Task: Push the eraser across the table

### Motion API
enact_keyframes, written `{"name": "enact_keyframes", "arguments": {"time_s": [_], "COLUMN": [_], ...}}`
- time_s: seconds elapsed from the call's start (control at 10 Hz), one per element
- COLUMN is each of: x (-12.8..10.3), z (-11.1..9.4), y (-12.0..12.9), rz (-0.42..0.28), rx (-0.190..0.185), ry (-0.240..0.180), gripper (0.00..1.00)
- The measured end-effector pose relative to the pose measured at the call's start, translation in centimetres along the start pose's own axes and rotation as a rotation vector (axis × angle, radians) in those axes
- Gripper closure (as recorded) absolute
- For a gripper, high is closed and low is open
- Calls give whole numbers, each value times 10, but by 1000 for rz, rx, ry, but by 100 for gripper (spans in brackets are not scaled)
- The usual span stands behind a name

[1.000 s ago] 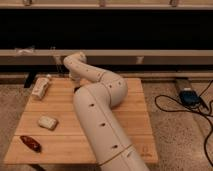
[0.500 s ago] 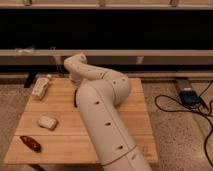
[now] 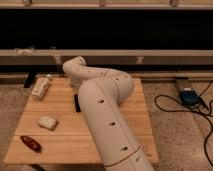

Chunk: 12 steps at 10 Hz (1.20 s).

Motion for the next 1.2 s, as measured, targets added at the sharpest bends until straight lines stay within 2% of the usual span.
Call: {"name": "enact_keyframes", "arguments": {"time_s": [0.2, 1.2], "x": [6, 8], "z": [0, 0], "y": [6, 7], "rz": [8, 3], "rx": [-9, -9], "ry": [-1, 8], "gripper": [100, 100]}}
